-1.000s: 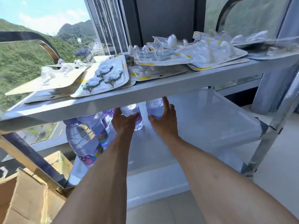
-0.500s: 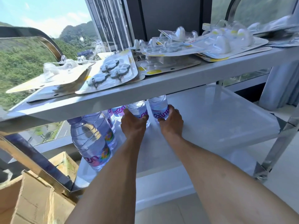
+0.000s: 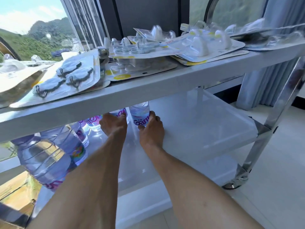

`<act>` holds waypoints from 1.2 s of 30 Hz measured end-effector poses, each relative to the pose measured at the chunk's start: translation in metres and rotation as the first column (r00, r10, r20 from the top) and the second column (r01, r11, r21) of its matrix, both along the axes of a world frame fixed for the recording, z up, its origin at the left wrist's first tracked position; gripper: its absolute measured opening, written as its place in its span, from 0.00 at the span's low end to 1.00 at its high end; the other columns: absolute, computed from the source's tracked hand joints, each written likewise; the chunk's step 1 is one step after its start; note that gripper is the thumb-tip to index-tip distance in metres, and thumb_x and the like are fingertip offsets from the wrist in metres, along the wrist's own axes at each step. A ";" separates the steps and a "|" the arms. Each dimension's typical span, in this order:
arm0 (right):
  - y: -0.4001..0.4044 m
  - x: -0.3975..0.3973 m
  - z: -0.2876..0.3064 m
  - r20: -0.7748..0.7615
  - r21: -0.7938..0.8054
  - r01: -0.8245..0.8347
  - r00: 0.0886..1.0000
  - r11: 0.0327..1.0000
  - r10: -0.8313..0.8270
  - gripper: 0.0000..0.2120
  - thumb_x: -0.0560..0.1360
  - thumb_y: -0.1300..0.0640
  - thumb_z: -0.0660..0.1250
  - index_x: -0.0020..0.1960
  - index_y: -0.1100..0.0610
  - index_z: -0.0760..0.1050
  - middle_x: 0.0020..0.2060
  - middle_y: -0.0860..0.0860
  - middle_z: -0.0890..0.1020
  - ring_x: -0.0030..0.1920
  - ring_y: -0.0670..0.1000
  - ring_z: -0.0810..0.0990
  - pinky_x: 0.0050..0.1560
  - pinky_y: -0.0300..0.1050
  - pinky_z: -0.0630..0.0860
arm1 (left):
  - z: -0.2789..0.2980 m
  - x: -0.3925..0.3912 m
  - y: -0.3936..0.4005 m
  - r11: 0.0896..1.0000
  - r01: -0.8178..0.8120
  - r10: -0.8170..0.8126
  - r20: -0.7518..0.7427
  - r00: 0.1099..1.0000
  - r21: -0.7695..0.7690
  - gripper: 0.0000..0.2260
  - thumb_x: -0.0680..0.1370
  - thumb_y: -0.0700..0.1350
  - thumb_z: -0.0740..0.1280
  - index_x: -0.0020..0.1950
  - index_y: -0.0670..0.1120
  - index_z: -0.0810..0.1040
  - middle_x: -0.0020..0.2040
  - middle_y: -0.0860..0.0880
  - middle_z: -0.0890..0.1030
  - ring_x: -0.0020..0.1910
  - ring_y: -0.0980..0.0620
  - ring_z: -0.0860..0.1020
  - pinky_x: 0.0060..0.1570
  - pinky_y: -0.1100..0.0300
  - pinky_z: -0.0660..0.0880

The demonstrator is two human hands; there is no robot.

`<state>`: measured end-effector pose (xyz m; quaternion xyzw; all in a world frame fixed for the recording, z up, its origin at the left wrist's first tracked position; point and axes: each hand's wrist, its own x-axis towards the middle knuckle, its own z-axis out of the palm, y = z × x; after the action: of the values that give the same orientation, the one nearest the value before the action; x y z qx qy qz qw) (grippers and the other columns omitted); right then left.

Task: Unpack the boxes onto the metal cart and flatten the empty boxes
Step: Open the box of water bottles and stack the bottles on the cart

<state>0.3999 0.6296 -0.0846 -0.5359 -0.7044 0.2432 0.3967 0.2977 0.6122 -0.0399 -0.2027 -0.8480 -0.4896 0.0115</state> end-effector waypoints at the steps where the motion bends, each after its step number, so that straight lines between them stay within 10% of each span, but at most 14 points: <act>1: 0.003 -0.002 0.002 0.000 -0.011 0.011 1.000 1.000 -0.011 0.27 0.73 0.54 0.71 0.68 0.56 0.65 0.60 0.55 0.75 0.61 0.56 0.74 0.58 0.47 0.71 | -0.001 0.001 0.000 1.000 -0.005 0.005 -0.004 1.000 -0.002 0.22 0.72 0.51 0.74 0.61 0.40 0.76 0.56 0.36 0.81 0.60 0.37 0.77 0.59 0.50 0.72; 23: 0.024 -0.055 0.002 -0.030 -0.036 -0.009 1.000 0.999 0.008 0.19 0.75 0.61 0.65 0.65 0.58 0.68 0.59 0.57 0.77 0.59 0.58 0.76 0.55 0.47 0.71 | -0.034 -0.021 -0.008 0.998 0.049 -0.048 -0.046 0.998 0.029 0.23 0.72 0.48 0.74 0.64 0.43 0.73 0.57 0.41 0.81 0.58 0.40 0.77 0.56 0.53 0.71; 36: -0.014 0.004 0.022 0.237 -0.070 -0.056 0.969 0.996 0.071 0.18 0.75 0.61 0.60 0.64 0.59 0.69 0.59 0.59 0.76 0.61 0.60 0.74 0.58 0.48 0.71 | -0.014 0.008 -0.054 0.988 0.048 -0.060 -0.080 0.995 -0.147 0.14 0.74 0.41 0.66 0.59 0.45 0.75 0.57 0.43 0.81 0.58 0.41 0.78 0.52 0.55 0.72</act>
<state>0.4041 0.6159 -0.0625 -0.5508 -0.7559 0.2113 0.2838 0.3060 0.5582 -0.0538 -0.2462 -0.8742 -0.4180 0.0193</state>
